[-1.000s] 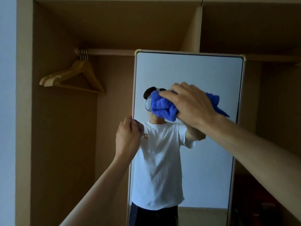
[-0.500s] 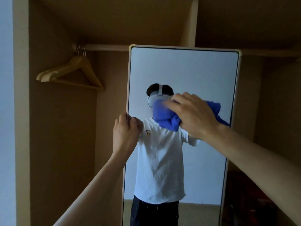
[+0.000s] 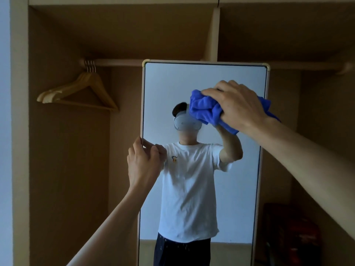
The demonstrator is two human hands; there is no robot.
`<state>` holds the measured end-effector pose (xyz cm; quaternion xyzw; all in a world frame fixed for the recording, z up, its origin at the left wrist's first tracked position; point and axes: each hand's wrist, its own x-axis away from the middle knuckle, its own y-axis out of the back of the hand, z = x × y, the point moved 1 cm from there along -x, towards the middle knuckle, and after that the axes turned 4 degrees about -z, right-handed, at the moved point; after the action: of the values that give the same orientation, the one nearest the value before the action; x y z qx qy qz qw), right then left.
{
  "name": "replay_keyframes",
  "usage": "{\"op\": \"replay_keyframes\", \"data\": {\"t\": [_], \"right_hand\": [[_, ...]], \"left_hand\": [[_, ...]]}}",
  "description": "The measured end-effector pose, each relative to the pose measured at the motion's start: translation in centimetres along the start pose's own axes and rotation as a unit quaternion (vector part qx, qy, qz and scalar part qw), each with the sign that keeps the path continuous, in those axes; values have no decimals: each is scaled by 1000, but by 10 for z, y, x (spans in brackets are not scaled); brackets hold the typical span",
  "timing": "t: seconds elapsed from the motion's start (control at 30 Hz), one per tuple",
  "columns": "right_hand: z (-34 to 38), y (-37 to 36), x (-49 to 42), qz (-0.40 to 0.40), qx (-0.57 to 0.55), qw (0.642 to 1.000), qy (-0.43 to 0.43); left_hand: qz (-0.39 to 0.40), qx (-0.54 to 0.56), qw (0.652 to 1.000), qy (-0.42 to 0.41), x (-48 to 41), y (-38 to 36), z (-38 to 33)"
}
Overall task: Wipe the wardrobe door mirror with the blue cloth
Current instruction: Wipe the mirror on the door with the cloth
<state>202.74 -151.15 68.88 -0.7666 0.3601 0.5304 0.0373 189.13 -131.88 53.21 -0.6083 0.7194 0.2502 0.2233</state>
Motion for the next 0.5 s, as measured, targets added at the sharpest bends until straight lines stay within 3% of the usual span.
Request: {"op": "replay_keyframes", "data": {"t": [0.5], "right_hand": [[25,-21,83,84,-39,993,66]], "left_hand": [[-11,-18,1000,4,8,-3,-4]]}}
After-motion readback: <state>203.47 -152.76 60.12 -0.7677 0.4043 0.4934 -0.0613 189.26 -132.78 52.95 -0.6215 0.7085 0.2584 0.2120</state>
